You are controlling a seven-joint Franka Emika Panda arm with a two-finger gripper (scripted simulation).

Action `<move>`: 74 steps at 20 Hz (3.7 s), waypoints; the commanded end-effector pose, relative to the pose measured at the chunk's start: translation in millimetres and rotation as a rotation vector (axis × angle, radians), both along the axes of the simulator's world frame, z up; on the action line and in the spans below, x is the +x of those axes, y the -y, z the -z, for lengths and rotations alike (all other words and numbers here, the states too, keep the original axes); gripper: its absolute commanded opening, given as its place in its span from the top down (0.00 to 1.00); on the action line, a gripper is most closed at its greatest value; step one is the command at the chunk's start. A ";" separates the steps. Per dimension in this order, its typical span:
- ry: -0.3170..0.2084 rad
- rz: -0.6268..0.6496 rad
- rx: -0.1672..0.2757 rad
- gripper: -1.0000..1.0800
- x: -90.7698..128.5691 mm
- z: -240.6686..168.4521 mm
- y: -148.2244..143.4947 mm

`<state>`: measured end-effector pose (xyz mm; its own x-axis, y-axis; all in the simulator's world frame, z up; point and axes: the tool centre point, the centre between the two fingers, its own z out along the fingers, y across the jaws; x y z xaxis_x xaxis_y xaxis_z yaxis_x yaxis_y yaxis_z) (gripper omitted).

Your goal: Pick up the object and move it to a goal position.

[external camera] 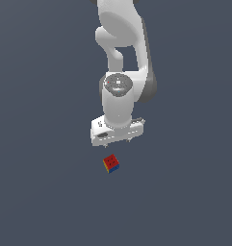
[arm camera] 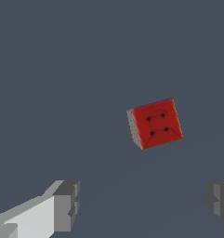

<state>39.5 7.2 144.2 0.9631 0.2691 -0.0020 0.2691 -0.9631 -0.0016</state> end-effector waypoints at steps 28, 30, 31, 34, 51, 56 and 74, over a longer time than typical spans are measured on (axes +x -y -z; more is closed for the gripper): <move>0.002 -0.231 -0.001 0.04 47.3 92.2 27.0; 0.002 -0.232 -0.001 0.04 47.1 102.2 27.3; 0.002 -0.233 -0.001 0.04 47.2 105.8 27.1; 0.002 -0.233 -0.001 0.04 47.7 111.5 27.1; 0.001 -0.233 -0.001 1.00 47.4 110.2 25.4; 0.001 -0.233 -0.001 1.00 41.7 103.9 12.2; 0.002 -0.233 -0.002 1.00 -22.2 30.3 -141.9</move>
